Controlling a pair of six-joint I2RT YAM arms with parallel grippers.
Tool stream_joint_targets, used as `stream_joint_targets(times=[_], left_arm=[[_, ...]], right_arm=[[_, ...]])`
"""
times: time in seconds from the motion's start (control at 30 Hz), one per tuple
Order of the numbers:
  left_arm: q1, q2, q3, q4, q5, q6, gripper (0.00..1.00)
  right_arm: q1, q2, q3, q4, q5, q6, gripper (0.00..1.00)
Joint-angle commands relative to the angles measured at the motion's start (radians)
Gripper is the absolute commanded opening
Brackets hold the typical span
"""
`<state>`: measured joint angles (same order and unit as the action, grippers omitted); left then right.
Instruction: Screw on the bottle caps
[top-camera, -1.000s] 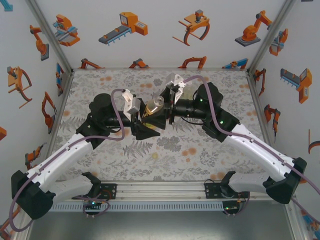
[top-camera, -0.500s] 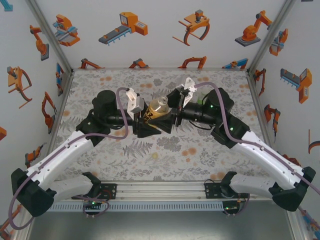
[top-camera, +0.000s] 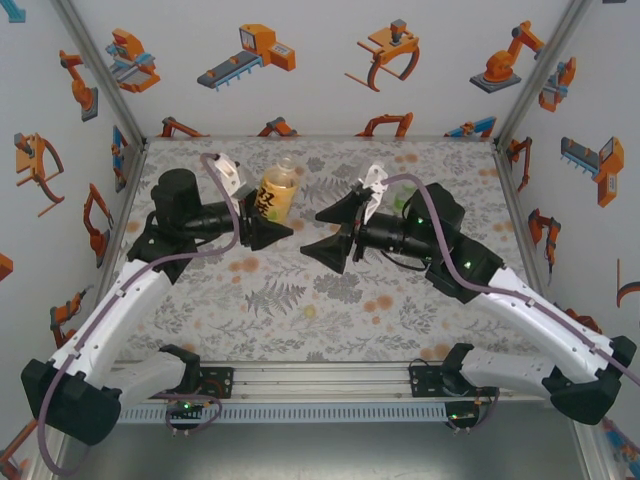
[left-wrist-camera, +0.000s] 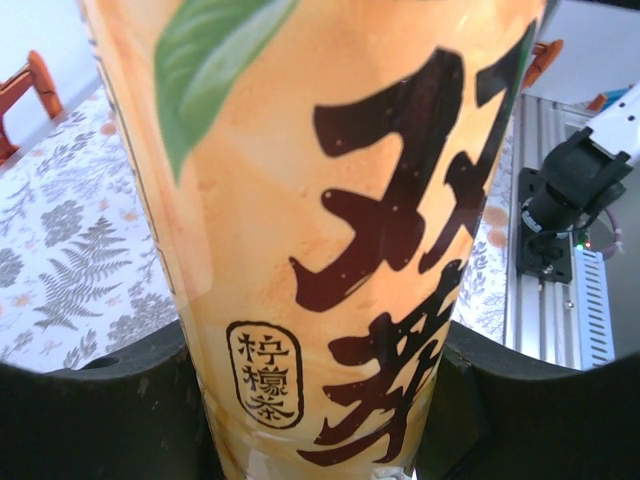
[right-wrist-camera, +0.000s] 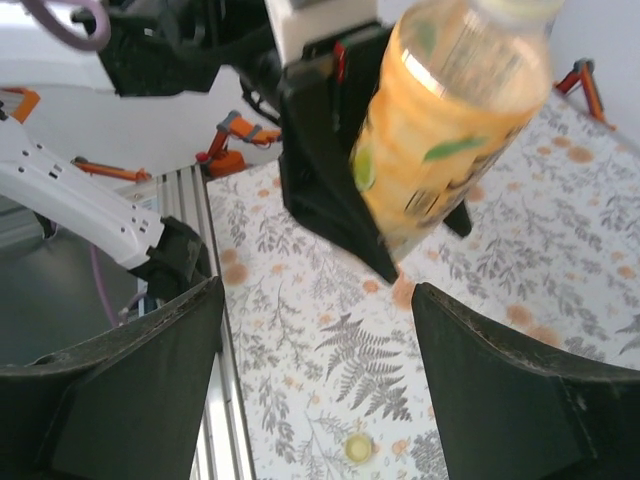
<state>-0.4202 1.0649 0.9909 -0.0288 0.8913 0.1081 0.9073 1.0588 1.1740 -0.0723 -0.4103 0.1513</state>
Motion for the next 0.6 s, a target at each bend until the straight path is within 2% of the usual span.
stream_joint_targets(times=[0.0,0.17,0.37,0.57], left_arm=[[0.054,-0.027,0.003,-0.017,0.046,0.003,0.00],[0.138,-0.061,-0.045,0.012,-0.013,0.020,0.00],[0.196,-0.124,-0.147,0.070,-0.157,0.011,0.01],[0.202,-0.155,-0.192,0.090,-0.253,0.001,0.03]], right_arm=[[0.036,0.029,-0.024,-0.066,0.079,-0.017,0.67],[0.088,0.113,-0.022,-0.172,0.198,0.010,0.63],[0.114,0.239,-0.029,-0.273,0.427,0.249,0.53],[0.149,0.330,-0.068,-0.312,0.539,0.415,0.49]])
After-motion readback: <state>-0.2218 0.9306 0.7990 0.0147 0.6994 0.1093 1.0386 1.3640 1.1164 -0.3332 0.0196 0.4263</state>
